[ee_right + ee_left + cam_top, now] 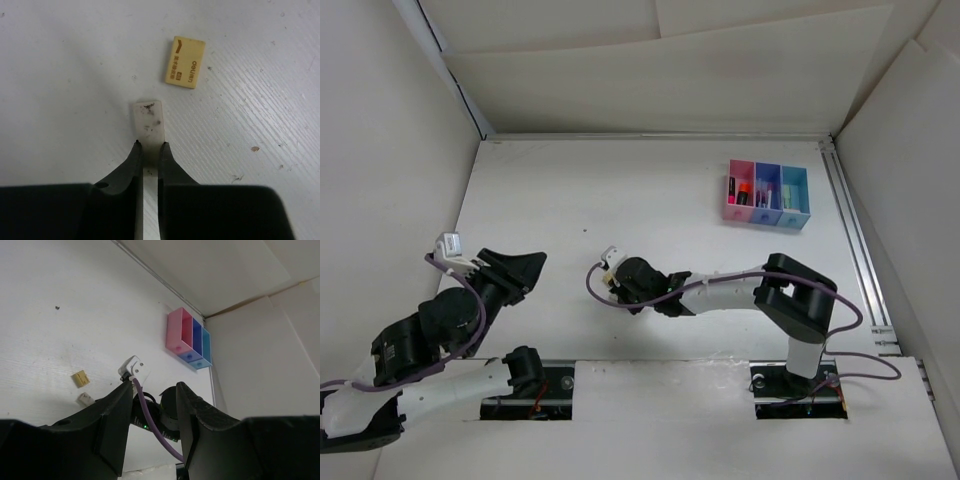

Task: Sort the stationery into containers
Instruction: Pick up the stationery from the center of the board, then place the stationery in the storage box.

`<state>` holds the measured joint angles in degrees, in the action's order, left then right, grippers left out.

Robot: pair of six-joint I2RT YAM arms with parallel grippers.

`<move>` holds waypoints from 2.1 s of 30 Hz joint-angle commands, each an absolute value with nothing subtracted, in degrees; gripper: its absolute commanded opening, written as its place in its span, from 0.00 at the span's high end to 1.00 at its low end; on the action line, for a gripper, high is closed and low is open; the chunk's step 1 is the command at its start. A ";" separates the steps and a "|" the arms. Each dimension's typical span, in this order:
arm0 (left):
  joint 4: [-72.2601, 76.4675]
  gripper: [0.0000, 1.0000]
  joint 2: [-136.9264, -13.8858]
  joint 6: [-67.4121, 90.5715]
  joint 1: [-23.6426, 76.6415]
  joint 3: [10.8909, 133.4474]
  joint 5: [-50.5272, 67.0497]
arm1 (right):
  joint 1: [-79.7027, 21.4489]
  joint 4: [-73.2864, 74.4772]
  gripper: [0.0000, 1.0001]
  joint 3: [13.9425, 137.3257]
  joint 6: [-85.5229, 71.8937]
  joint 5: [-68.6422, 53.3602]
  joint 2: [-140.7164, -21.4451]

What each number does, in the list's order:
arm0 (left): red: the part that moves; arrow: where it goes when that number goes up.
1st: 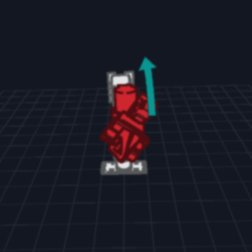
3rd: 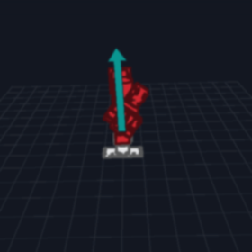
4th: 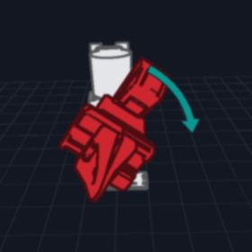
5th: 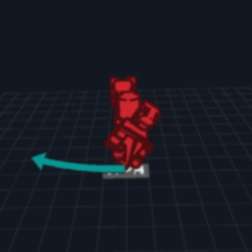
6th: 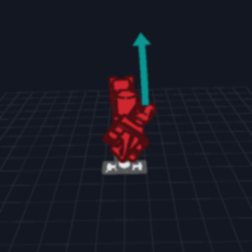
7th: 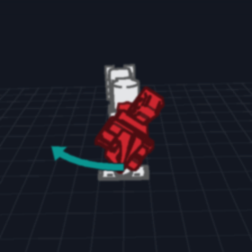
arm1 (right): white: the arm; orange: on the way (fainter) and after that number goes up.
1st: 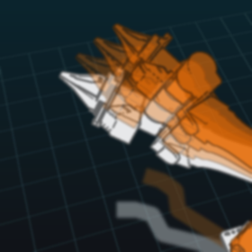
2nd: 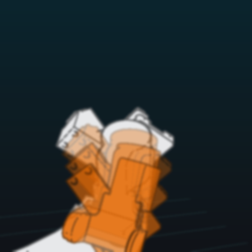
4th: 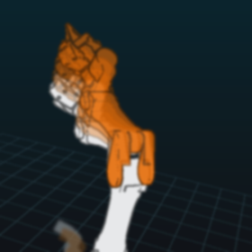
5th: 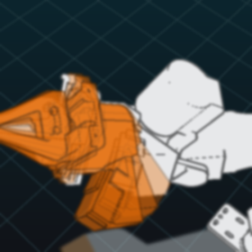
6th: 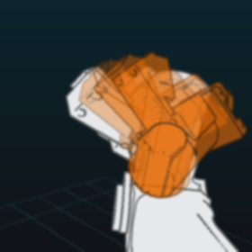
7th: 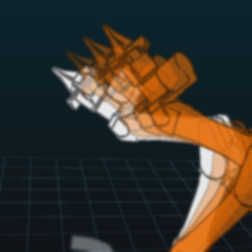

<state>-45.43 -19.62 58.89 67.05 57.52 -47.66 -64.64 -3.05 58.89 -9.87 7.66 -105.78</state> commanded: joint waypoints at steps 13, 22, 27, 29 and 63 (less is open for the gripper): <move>-37.54 0.61 -25.39 59.33 66.97 47.38 -45.53 | -47.67 4.65 1.00 60.46 -13.53 20.38 -78.50; -24.63 0.58 -35.49 57.22 66.97 38.06 -39.82 | -13.75 12.21 1.00 72.49 -23.55 28.12 -84.71; -20.13 0.55 -41.47 56.69 66.97 35.51 -39.29 | -6.25 17.48 1.00 83.64 -25.49 26.46 -96.05; -18.73 0.53 -44.10 56.17 66.97 35.51 -39.29 | -4.93 19.67 1.00 86.30 -25.49 26.46 -100.97; -33.66 0.57 -24.64 59.33 63.98 37.71 -42.55 | -19.57 6.69 0.79 64.87 -19.52 -0.51 -79.01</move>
